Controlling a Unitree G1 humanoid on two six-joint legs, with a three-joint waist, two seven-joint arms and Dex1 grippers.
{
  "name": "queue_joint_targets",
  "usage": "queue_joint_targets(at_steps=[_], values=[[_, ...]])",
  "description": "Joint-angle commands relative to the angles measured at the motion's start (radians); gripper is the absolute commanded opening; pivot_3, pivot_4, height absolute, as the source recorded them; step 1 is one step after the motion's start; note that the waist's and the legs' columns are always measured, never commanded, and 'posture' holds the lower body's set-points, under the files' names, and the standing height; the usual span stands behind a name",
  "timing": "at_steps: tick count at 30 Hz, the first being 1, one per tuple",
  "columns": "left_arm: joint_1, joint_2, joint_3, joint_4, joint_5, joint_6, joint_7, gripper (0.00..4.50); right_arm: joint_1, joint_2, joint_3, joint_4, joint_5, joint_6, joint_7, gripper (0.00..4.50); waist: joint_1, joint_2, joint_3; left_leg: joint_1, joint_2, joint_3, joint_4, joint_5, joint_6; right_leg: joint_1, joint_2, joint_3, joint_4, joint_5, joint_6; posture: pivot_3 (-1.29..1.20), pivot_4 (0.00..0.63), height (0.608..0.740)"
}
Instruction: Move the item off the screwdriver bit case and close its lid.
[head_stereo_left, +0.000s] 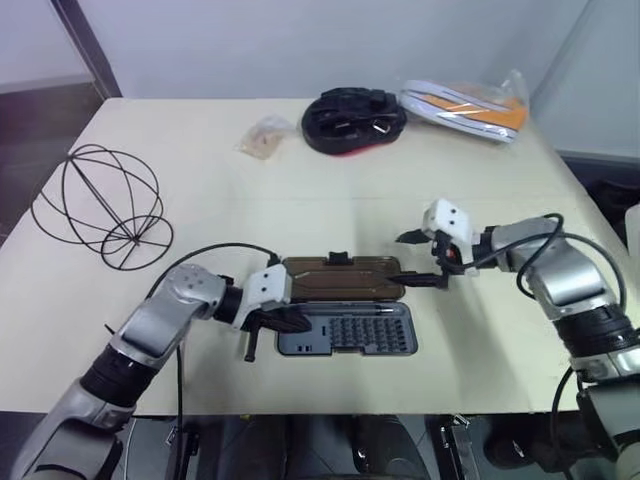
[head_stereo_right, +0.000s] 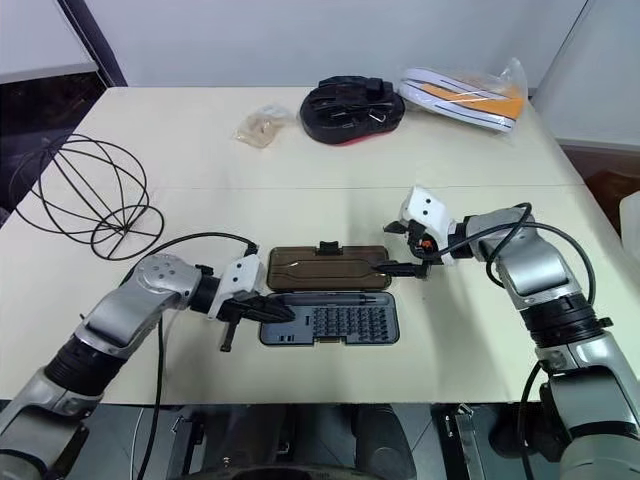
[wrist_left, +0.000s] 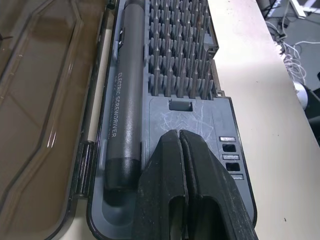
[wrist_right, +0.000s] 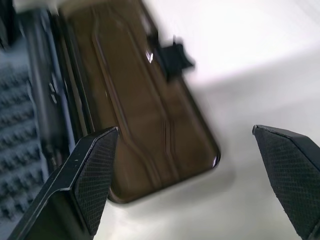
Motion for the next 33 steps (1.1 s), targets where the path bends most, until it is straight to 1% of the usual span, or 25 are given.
queue_joint_targets(at_steps=[1, 7, 8, 9, 11, 14, 20, 23, 26, 27, 28, 33], values=[[0.035, 0.017, -0.020, -0.009, 0.026, 0.022, 0.020, 0.06, -0.057, 0.027, -0.004, 0.044, -0.033, -0.038, 0.005, 4.50, -0.001, 0.000, 0.000, 0.000, 0.000, 0.000, 0.000, 0.000, 0.000, 0.000, 0.000, 0.000, 0.000, 0.000, 0.000, 0.00, 0.150, 0.740], [0.053, 0.026, -0.019, -0.030, 0.019, 0.033, 0.029, 0.06, -0.139, 0.105, 0.028, 0.149, -0.098, -0.065, 0.002, 4.50, -0.005, 0.000, 0.000, 0.002, 0.001, 0.000, -0.001, 0.000, 0.000, 0.001, 0.001, 0.000, 0.000, 0.000, 0.000, 0.00, 0.150, 0.740], [0.056, 0.027, -0.019, -0.033, 0.018, 0.036, 0.031, 0.00, -0.153, 0.118, 0.036, 0.171, -0.111, -0.074, 0.001, 4.09, -0.005, 0.000, 0.000, 0.002, 0.001, 0.000, -0.001, 0.000, 0.000, 0.001, 0.001, 0.000, 0.000, 0.000, 0.000, 0.00, 0.150, 0.740], [0.057, 0.028, -0.019, -0.036, 0.017, 0.038, 0.032, 0.00, -0.165, 0.128, 0.043, 0.190, -0.125, -0.083, 0.000, 3.94, -0.005, 0.000, 0.000, 0.002, 0.001, 0.000, -0.001, 0.000, 0.000, 0.001, 0.001, 0.000, 0.000, 0.000, 0.000, 0.00, 0.150, 0.740], [0.059, 0.030, -0.018, -0.042, 0.014, 0.043, 0.034, 0.00, -0.189, 0.149, 0.063, 0.237, -0.156, -0.102, -0.002, 3.13, -0.004, 0.000, 0.000, 0.002, 0.000, 0.000, -0.001, 0.000, 0.000, 0.001, 0.001, 0.000, 0.000, 0.000, 0.000, 0.00, 0.150, 0.740], [0.060, 0.034, -0.016, -0.050, 0.012, 0.049, 0.036, 0.00, -0.223, 0.183, 0.097, 0.321, -0.207, -0.148, -0.003, 3.13, -0.005, 0.000, 0.000, 0.002, 0.000, 0.000, -0.001, 0.000, 0.000, 0.001, 0.001, 0.000, 0.000, 0.000, 0.000, 0.00, 0.150, 0.740], [0.058, 0.038, -0.016, -0.057, 0.010, 0.055, 0.037, 0.00, -0.257, 0.221, 0.110, 0.451, -0.263, -0.227, 0.001, 3.13, -0.006, 0.001, 0.000, 0.003, 0.000, 0.000, -0.001, 0.000, 0.000, 0.002, 0.000, 0.000, 0.000, 0.000, 0.000, 0.00, 0.150, 0.740], [0.059, 0.041, -0.015, -0.065, 0.008, 0.060, 0.036, 0.00, -0.268, 0.232, 0.113, 0.492, -0.283, -0.269, 0.007, 2.27, -0.007, 0.001, 0.000, 0.007, 0.000, 0.000, -0.002, 0.000, 0.000, 0.006, 0.001, 0.000, -0.001, 0.000, 0.000, 0.00, 0.150, 0.740], [0.058, 0.043, -0.015, -0.067, 0.005, 0.065, 0.037, 0.00, -0.269, 0.234, 0.117, 0.514, -0.300, -0.311, 0.014, 0.85, -0.012, 0.001, 0.000, 0.012, 0.001, 0.001, -0.003, 0.000, 0.000, 0.010, 0.001, 0.000, -0.001, 0.000, 0.000, 0.00, 0.150, 0.740], [0.058, 0.043, -0.014, -0.068, 0.003, 0.068, 0.038, 0.00, -0.267, 0.232, 0.119, 0.515, -0.304, -0.323, 0.019, 0.31, -0.014, 0.001, 0.000, 0.013, 0.001, 0.001, -0.003, 0.000, 0.000, 0.011, 0.001, 0.001, -0.001, 0.000, 0.000, 0.00, 0.150, 0.740], [0.058, 0.043, -0.014, -0.069, 0.002, 0.071, 0.039, 0.00, -0.265, 0.230, 0.121, 0.514, -0.306, -0.333, 0.023, 0.05, -0.015, 0.000, 0.000, 0.013, 0.001, 0.001, -0.002, 0.000, 0.000, 0.011, 0.001, 0.001, 0.000, 0.000, -0.001, 0.00, 0.150, 0.740], [0.070, 0.047, -0.011, -0.080, -0.002, 0.080, 0.042, 0.00, -0.240, 0.218, 0.126, 0.490, -0.324, -0.402, 0.044, 0.05, -0.027, 0.000, -0.001, 0.016, 0.001, -0.001, -0.002, 0.000, 0.000, 0.014, 0.002, 0.001, 0.000, 0.000, -0.001, 0.00, 0.150, 0.740]])
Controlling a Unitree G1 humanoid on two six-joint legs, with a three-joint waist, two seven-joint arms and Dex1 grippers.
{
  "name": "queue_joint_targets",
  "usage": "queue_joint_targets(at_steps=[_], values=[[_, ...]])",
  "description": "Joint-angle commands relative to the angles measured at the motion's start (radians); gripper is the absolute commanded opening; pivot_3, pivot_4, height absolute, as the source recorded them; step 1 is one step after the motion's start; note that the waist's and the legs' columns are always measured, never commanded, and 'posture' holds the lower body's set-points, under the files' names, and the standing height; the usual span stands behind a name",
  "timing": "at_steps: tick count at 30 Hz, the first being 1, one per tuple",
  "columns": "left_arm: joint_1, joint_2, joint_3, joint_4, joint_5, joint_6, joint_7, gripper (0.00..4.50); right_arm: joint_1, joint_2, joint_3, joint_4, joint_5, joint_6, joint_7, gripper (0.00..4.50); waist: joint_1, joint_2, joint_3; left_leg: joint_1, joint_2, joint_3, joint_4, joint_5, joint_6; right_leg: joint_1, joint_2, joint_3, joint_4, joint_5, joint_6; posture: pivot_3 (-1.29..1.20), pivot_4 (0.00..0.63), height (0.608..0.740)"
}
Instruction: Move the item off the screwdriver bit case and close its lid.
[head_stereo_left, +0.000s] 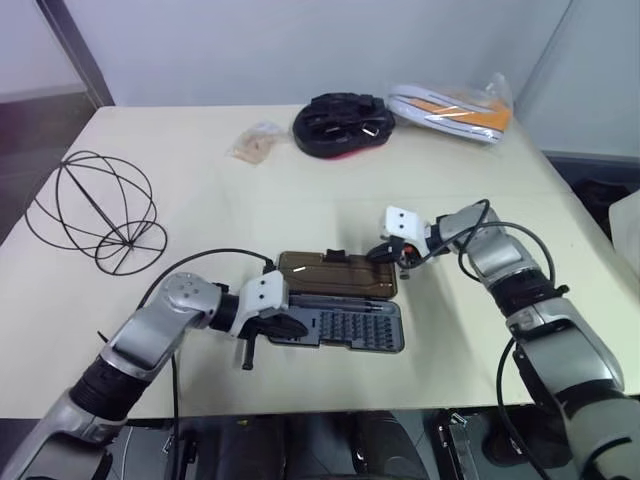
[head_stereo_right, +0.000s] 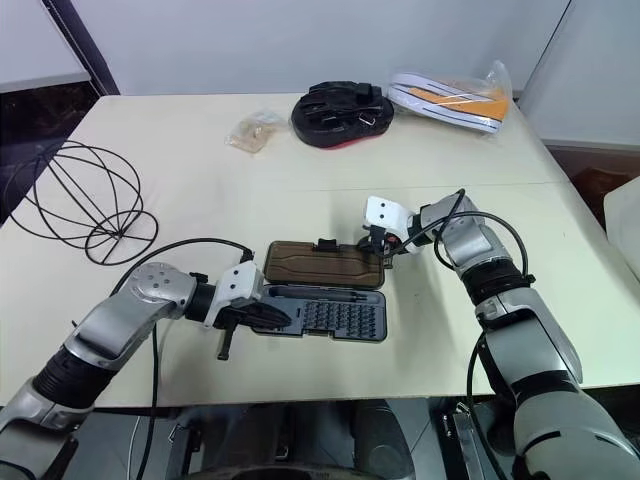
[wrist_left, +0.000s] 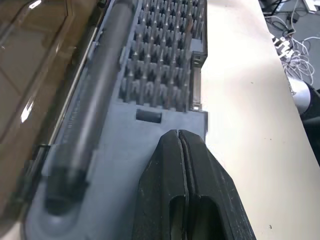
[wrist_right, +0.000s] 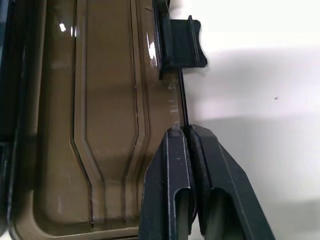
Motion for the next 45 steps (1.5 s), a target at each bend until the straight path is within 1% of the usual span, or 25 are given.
queue_joint_targets(at_steps=[1, 7, 10, 12, 17, 22, 27, 33, 36, 40, 44, 45], values=[[0.026, 0.015, -0.014, -0.002, 0.006, 0.019, 0.002, 0.00, 0.017, -0.014, -0.007, -0.001, -0.038, -0.051, -0.027, 0.05, -0.002, 0.000, 0.000, 0.000, 0.000, 0.000, 0.000, 0.000, 0.000, 0.000, 0.000, 0.000, 0.000, 0.000, 0.000, 0.00, 0.150, 0.740], [0.021, 0.010, 0.006, 0.000, -0.021, 0.040, 0.007, 0.00, 0.030, -0.014, -0.003, -0.006, -0.057, -0.125, -0.032, 0.05, -0.003, 0.000, 0.000, 0.000, 0.000, 0.000, 0.000, 0.000, 0.000, 0.000, -0.001, 0.000, 0.000, 0.000, 0.000, 0.00, 0.150, 0.740], [0.003, -0.010, 0.053, 0.006, -0.076, 0.084, 0.022, 0.00, 0.035, -0.006, -0.013, -0.017, -0.039, -0.146, -0.009, 0.05, -0.004, 0.000, 0.000, 0.000, 0.000, 0.000, -0.001, 0.000, 0.000, 0.000, -0.001, 0.000, 0.000, 0.000, 0.000, 0.00, 0.150, 0.740], [0.001, -0.007, 0.072, 0.001, -0.095, 0.103, 0.025, 0.00, 0.032, -0.011, -0.005, -0.014, -0.055, -0.176, -0.005, 0.05, -0.004, 0.000, 0.000, -0.002, 0.000, 0.000, -0.001, 0.000, 0.000, -0.002, -0.001, 0.000, 0.000, 0.000, 0.000, 0.00, 0.150, 0.740], [0.037, 0.020, 0.070, 0.017, -0.070, 0.062, 0.027, 0.00, 0.018, -0.012, -0.011, 0.009, -0.092, -0.229, -0.050, 0.05, -0.005, 0.000, 0.000, -0.004, 0.000, 0.000, -0.002, 0.000, 0.000, -0.005, -0.001, 0.000, 0.000, 0.000, 0.000, 0.00, 0.150, 0.740], [0.051, 0.026, 0.084, 0.040, -0.076, 0.063, 0.037, 0.00, 0.032, -0.020, -0.036, -0.063, -0.114, -0.223, -0.114, 0.05, -0.005, 0.000, 0.000, -0.004, 0.000, 0.000, -0.002, 0.000, 0.000, -0.005, -0.001, 0.000, 0.000, 0.000, 0.000, 0.00, 0.150, 0.740], [0.074, 0.019, 0.080, 0.038, -0.077, 0.065, 0.044, 0.00, 0.131, -0.067, -0.070, -0.303, -0.135, -0.128, -0.169, 0.05, -0.002, 0.000, 0.000, -0.004, 0.000, 0.000, -0.002, 0.000, 0.000, -0.005, -0.001, 0.001, 0.000, 0.000, 0.000, 0.00, 0.150, 0.740], [0.099, 0.011, 0.071, 0.040, -0.075, 0.062, 0.052, 0.00, 0.274, -0.121, -0.122, -0.681, -0.160, 0.065, -0.221, 0.05, 0.003, 0.000, 0.000, -0.005, 0.000, 0.000, -0.002, 0.000, 0.000, -0.005, -0.001, 0.000, -0.001, 0.000, 0.000, 0.00, 0.150, 0.740], [0.103, 0.008, 0.069, 0.038, -0.079, 0.063, 0.057, 0.00, 0.321, -0.130, -0.135, -0.801, -0.161, 0.139, -0.234, 0.05, 0.004, 0.000, 0.000, -0.005, 0.000, 0.000, -0.002, 0.000, 0.000, -0.005, -0.001, 0.000, -0.001, 0.000, 0.000, 0.00, 0.150, 0.740], [0.112, 0.003, 0.067, 0.031, -0.089, 0.069, 0.062, 0.00, 0.425, -0.147, -0.152, -0.979, -0.206, 0.202, -0.288, 0.05, 0.007, 0.000, 0.000, -0.005, 0.000, 0.000, -0.003, 0.000, 0.000, -0.005, -0.001, 0.000, -0.002, 0.000, 0.000, 0.00, 0.150, 0.740], [0.121, 0.002, 0.073, 0.020, -0.108, 0.083, 0.063, 0.00, 0.471, -0.144, -0.164, -1.063, -0.209, 0.262, -0.313, 0.05, 0.009, 0.000, 0.000, -0.005, 0.000, 0.000, -0.003, 0.000, 0.000, -0.005, -0.001, 0.000, -0.002, -0.001, -0.001, 0.00, 0.150, 0.740], [0.124, 0.002, 0.079, 0.016, -0.116, 0.090, 0.063, 0.25, 0.476, -0.142, -0.167, -1.073, -0.206, 0.276, -0.320, 0.01, 0.009, 0.000, 0.000, -0.005, 0.000, 0.000, -0.003, 0.000, 0.000, -0.005, -0.001, 0.000, -0.002, -0.001, -0.002, 0.00, 0.150, 0.740]])
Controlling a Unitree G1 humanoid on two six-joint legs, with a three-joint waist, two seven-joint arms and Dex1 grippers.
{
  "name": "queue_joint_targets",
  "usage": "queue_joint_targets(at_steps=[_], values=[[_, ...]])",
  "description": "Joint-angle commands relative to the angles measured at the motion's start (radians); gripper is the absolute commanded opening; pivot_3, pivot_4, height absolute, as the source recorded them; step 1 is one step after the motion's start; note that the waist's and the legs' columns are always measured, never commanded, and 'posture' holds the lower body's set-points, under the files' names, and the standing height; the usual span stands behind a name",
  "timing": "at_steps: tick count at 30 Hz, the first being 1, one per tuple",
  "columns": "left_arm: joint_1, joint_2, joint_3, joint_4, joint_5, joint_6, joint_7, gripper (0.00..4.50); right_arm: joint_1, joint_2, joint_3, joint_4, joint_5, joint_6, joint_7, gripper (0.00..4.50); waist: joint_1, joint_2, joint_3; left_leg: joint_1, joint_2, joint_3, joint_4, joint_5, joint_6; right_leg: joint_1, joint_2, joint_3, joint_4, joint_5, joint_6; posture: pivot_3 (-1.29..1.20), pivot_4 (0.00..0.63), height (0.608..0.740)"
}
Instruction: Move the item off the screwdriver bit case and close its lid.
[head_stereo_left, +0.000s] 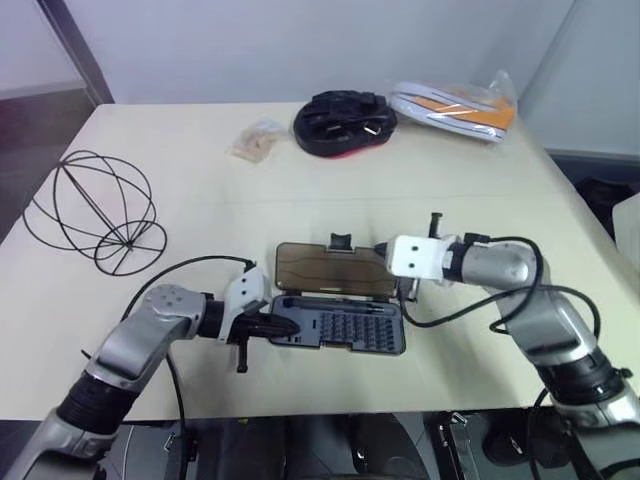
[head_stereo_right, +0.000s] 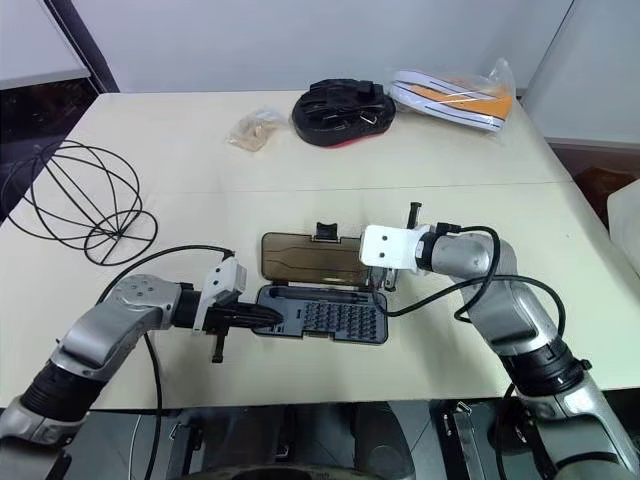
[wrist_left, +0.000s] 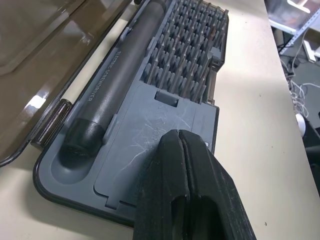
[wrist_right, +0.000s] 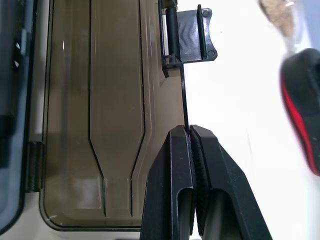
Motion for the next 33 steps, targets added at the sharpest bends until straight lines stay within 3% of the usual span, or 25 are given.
queue_joint_targets(at_steps=[1, 3, 9, 10, 15, 18, 21, 25, 30, 33], values=[[0.031, 0.007, -0.018, -0.002, -0.005, 0.043, 0.005, 0.52, 0.013, -0.001, -0.019, -0.065, 0.004, 0.035, -0.014, 0.00, 0.001, 0.000, 0.000, 0.000, 0.000, 0.000, 0.000, 0.000, 0.000, 0.000, 0.000, 0.000, 0.000, 0.000, 0.000, 0.00, 0.150, 0.740], [0.041, 0.017, -0.009, -0.018, -0.015, 0.039, -0.005, 1.24, 0.013, -0.009, -0.018, -0.064, 0.002, 0.032, -0.020, 0.00, 0.004, 0.000, 0.000, 0.000, 0.000, 0.000, 0.000, 0.000, 0.000, 0.000, 0.000, 0.000, 0.000, 0.000, -0.001, 0.00, 0.150, 0.740], [0.096, 0.085, 0.117, -0.121, -0.135, 0.100, -0.019, 4.21, 0.013, -0.030, -0.021, -0.055, 0.008, 0.015, -0.026, 0.00, 0.012, -0.001, 0.001, 0.000, 0.001, 0.000, 0.000, 0.000, 0.000, -0.001, -0.001, 0.000, -0.001, -0.001, -0.001, 0.00, 0.150, 0.740], [0.106, 0.110, 0.149, -0.138, -0.174, 0.125, -0.035, 4.48, 0.016, -0.032, -0.023, -0.055, 0.010, 0.010, -0.027, 0.00, 0.012, -0.001, 0.001, -0.001, 0.001, 0.000, 0.000, 0.000, 0.000, -0.001, -0.001, 0.000, -0.001, -0.001, -0.001, 0.00, 0.150, 0.740], [0.043, 0.216, 0.349, -0.063, -0.398, 0.315, -0.099, 4.48, 0.037, -0.050, -0.027, -0.069, 0.017, -0.013, -0.026, 0.00, 0.013, -0.002, 0.002, -0.002, 0.001, 0.000, 0.000, 0.000, 0.000, -0.003, 0.000, -0.001, 0.000, -0.001, -0.002, 0.00, 0.150, 0.740], [-0.080, 0.192, 0.392, 0.087, -0.408, 0.338, -0.049, 3.67, 0.038, -0.053, -0.028, -0.067, 0.020, -0.029, -0.033, 0.00, 0.017, -0.002, 0.002, -0.003, 0.000, 0.000, 0.000, 0.000, 0.000, -0.003, 0.000, -0.002, -0.001, -0.001, -0.002, 0.00, 0.150, 0.740], [-0.221, 0.111, 0.331, 0.263, -0.282, 0.252, 0.050, 2.16, 0.031, -0.055, -0.023, -0.061, 0.015, -0.060, -0.040, 0.00, 0.017, -0.002, 0.002, -0.003, -0.001, 0.000, 0.000, 0.000, 0.000, -0.002, 0.000, -0.002, -0.001, -0.001, 0.000, 0.00, 0.150, 0.740], [-0.294, 0.021, 0.194, 0.393, -0.117, 0.094, 0.058, 0.08, 0.019, -0.054, -0.015, -0.057, 0.007, -0.079, -0.042, 0.00, 0.014, -0.002, 0.002, -0.003, -0.001, 0.001, 0.000, 0.000, 0.000, -0.003, 0.000, -0.002, -0.001, 0.000, 0.001, 0.00, 0.150, 0.740], [-0.335, -0.063, 0.073, 0.494, 0.021, -0.031, 0.067, 0.03, 0.008, -0.050, -0.016, -0.070, 0.001, -0.085, -0.046, 0.00, 0.016, -0.002, 0.002, -0.019, -0.001, 0.001, 0.001, 0.001, -0.002, -0.020, 0.000, -0.001, 0.002, 0.001, 0.001, 0.00, 0.150, 0.740], [-0.365, -0.115, 0.059, 0.588, 0.075, -0.118, 0.085, 0.03, 0.009, -0.049, -0.019, -0.078, 0.001, -0.084, -0.048, 0.00, 0.019, -0.003, 0.002, -0.020, -0.001, 0.001, 0.001, 0.001, -0.002, -0.021, 0.000, -0.001, 0.002, 0.001, 0.001, 0.00, 0.150, 0.740]])
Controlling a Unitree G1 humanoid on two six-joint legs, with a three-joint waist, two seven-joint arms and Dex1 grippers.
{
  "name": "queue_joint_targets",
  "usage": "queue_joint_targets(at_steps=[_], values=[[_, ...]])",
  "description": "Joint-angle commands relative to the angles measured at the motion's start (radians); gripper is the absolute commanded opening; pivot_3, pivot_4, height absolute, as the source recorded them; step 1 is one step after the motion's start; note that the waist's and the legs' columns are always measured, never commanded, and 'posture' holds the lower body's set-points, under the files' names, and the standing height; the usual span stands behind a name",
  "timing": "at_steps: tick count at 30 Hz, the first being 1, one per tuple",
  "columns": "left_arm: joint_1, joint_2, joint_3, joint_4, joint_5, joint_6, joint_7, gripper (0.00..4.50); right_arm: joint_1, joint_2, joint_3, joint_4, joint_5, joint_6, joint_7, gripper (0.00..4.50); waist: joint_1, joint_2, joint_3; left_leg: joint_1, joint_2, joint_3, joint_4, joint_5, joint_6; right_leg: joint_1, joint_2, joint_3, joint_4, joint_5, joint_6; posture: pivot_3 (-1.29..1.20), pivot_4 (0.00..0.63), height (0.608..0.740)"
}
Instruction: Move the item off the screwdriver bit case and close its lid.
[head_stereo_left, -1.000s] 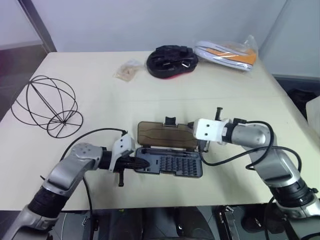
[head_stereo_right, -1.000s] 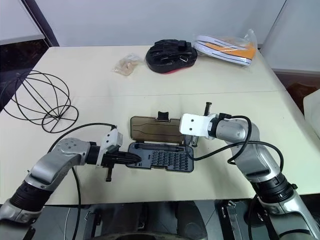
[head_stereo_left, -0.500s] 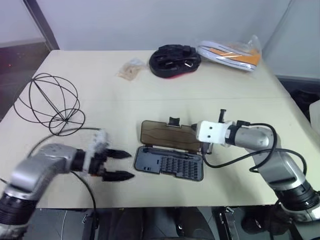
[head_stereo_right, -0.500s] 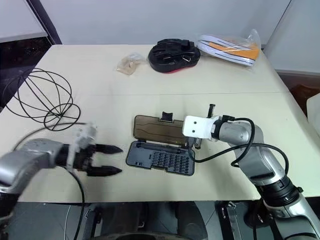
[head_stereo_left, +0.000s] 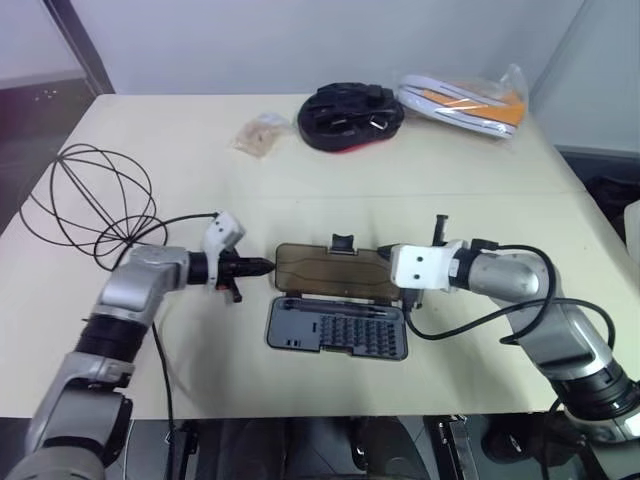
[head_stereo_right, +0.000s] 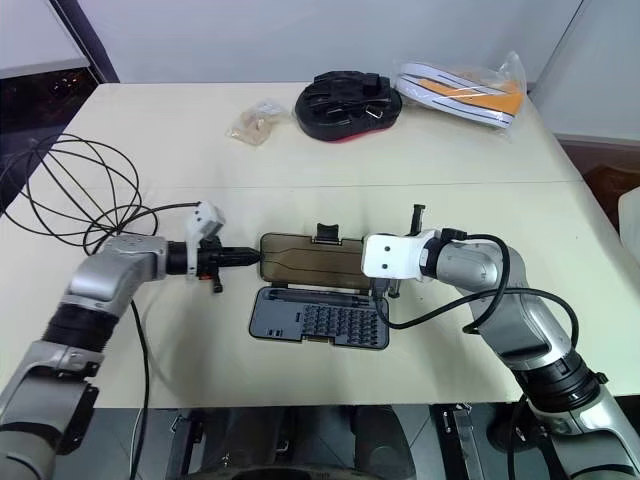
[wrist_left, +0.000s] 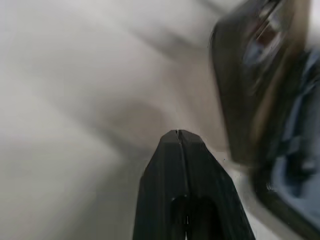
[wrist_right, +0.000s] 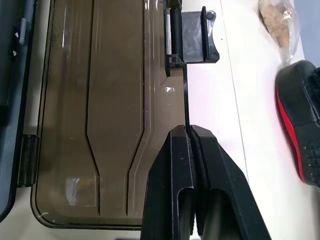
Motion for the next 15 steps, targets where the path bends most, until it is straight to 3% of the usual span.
queue_joint_targets(at_steps=[1, 7, 15], values=[[-0.053, -0.041, 0.006, 0.085, 0.058, -0.103, 0.022, 0.03, -0.015, 0.000, -0.019, -0.053, -0.001, -0.014, -0.011, 0.00, 0.001, 0.000, 0.000, 0.000, 0.000, 0.000, 0.000, 0.000, 0.000, 0.000, 0.000, 0.000, 0.000, 0.000, 0.000, 0.00, 0.150, 0.740], [-0.104, -0.118, 0.044, 0.117, 0.033, -0.117, -0.002, 0.03, -0.003, -0.011, -0.024, -0.058, -0.003, -0.021, -0.012, 0.00, 0.000, 0.000, 0.000, 0.000, -0.001, 0.000, 0.000, 0.000, 0.000, 0.001, 0.000, 0.000, 0.000, 0.000, 0.000, 0.00, 0.150, 0.740], [-0.095, -0.136, 0.051, 0.058, 0.017, -0.062, -0.040, 0.03, 0.007, -0.016, -0.034, -0.066, -0.002, -0.014, -0.014, 0.00, -0.002, 0.000, 0.000, 0.000, 0.000, 0.000, 0.000, 0.000, 0.000, 0.001, 0.000, 0.000, 0.000, 0.000, 0.000, 0.00, 0.150, 0.740]])
